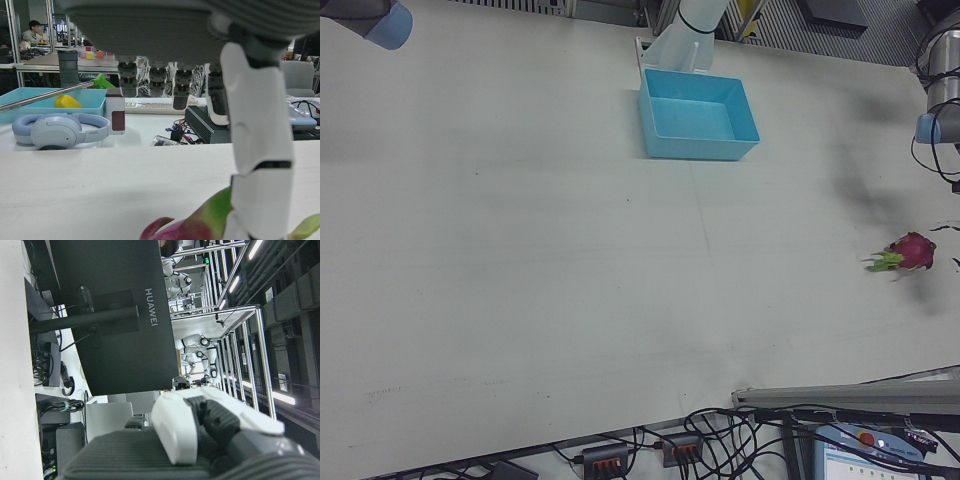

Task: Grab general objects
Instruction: 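Lower the left hand down toward the pink dragon fruit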

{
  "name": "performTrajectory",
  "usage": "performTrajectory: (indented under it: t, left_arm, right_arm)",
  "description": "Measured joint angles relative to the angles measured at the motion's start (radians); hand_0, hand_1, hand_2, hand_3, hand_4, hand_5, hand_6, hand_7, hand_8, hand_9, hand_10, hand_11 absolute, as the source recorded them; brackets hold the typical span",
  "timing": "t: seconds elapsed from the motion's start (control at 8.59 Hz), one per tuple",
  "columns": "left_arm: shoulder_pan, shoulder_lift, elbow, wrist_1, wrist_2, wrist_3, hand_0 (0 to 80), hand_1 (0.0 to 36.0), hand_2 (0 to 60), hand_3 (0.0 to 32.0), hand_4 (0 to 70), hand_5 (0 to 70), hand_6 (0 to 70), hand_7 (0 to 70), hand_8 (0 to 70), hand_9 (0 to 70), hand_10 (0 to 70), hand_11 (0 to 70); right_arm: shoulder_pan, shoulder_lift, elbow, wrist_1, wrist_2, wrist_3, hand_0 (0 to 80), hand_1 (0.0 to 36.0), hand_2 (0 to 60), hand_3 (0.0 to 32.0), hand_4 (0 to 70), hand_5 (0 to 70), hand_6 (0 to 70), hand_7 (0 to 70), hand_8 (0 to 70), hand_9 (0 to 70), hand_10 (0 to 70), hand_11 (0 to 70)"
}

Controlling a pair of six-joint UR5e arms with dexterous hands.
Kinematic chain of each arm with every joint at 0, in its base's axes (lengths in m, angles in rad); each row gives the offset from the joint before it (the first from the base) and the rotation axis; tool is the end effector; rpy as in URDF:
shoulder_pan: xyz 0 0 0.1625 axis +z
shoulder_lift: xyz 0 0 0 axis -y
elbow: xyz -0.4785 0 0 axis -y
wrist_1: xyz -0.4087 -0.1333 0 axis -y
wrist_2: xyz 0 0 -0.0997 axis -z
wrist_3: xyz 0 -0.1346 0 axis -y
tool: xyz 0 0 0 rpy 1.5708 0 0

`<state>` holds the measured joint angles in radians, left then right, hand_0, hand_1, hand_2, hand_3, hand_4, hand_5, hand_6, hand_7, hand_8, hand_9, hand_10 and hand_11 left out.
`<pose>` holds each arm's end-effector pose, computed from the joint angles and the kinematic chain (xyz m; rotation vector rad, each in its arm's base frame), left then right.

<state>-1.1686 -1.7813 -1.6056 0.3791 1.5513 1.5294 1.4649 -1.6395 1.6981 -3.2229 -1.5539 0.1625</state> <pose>0.1163 -0.6205 0.6479 0.8243 1.2727 -0.9984 0.0812 -0.5189 0.7187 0.2705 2.1433 -2.2084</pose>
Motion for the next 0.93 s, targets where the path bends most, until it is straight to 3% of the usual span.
performTrajectory:
  t: [0.12,0.23,0.58,0.93]
  left_arm:
    - [0.001,-0.002,0.007,-0.004,0.0,0.0,51.4,26.0,58.3,4.0,4.1,70.0,10.3,23.5,12.6,11.8,9.4,15.9]
    - [0.002,-0.004,0.019,-0.005,0.001,-0.001,53.3,30.2,60.0,4.4,4.1,70.0,10.9,23.7,13.1,12.0,9.7,16.6]
    - [0.0,-0.001,0.011,0.006,0.007,-0.069,51.7,26.7,59.3,4.2,3.6,70.0,10.0,22.9,12.7,11.9,9.3,15.8]
    - [0.001,0.018,-0.004,0.002,0.032,-0.097,52.1,26.3,56.2,4.0,3.1,68.0,9.3,22.3,12.2,11.7,10.1,17.0]
  right_arm:
    - [0.0,0.0,0.0,0.0,0.0,0.0,0.0,0.0,0.0,0.0,0.0,0.0,0.0,0.0,0.0,0.0,0.0,0.0]
    - [0.0,0.001,0.0,0.0,0.0,0.0,0.0,0.0,0.0,0.0,0.0,0.0,0.0,0.0,0.0,0.0,0.0,0.0]
    - [0.001,0.001,0.002,-0.002,0.0,-0.001,0.0,0.0,0.0,0.0,0.0,0.0,0.0,0.0,0.0,0.0,0.0,0.0]
    - [0.001,0.001,0.002,-0.003,0.0,-0.001,0.0,0.0,0.0,0.0,0.0,0.0,0.0,0.0,0.0,0.0,0.0,0.0]
